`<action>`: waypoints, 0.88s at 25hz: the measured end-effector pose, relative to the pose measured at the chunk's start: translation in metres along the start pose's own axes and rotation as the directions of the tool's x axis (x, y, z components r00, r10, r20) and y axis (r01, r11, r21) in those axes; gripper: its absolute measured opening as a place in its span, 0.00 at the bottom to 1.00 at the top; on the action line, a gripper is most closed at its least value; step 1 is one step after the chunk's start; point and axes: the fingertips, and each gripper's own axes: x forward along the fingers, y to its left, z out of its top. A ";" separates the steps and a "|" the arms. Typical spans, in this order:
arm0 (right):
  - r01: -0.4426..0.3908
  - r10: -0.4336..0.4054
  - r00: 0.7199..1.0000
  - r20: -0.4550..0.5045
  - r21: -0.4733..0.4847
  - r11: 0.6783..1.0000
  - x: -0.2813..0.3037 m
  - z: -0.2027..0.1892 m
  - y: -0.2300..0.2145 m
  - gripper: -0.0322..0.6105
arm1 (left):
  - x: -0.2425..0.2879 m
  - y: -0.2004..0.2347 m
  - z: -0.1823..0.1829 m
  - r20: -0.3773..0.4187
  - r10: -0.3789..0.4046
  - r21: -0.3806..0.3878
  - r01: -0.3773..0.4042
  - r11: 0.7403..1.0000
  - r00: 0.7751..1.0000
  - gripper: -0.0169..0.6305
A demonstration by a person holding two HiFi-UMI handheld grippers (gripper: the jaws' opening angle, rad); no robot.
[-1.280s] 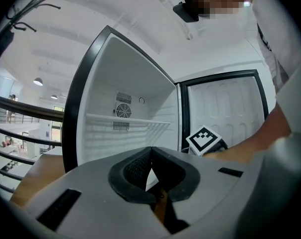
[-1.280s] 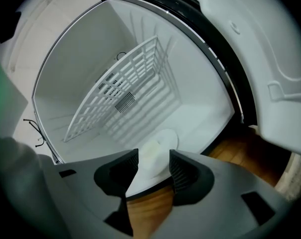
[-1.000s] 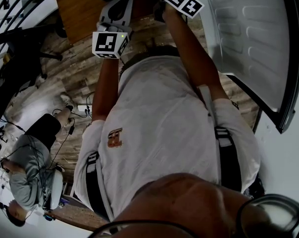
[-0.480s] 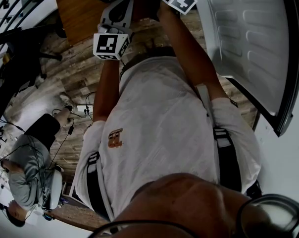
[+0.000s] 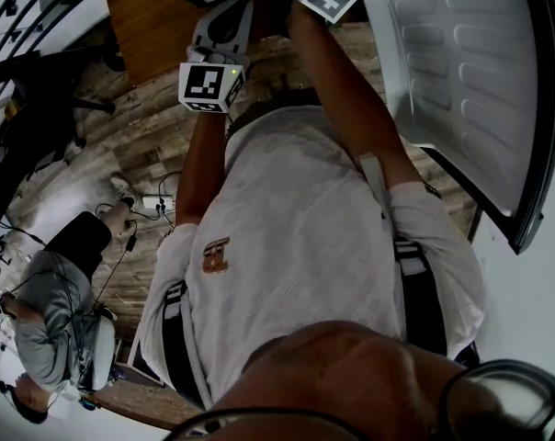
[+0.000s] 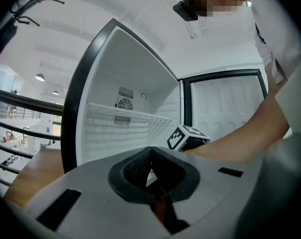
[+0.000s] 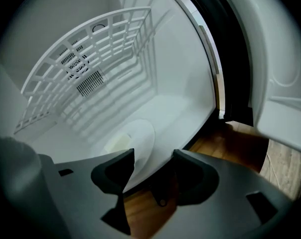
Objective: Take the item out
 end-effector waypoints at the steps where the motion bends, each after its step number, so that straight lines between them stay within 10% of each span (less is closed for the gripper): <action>1: 0.014 -0.014 1.000 -0.006 -0.017 1.000 0.000 -0.002 0.000 0.41 | 0.000 0.000 0.000 0.001 -0.002 -0.001 0.002 1.000 1.000 0.05; 22: -0.092 0.093 0.996 -0.009 0.075 0.993 -0.014 -0.007 -0.001 0.28 | -0.010 -0.001 -0.002 0.004 -0.020 -0.013 0.020 1.000 1.000 0.05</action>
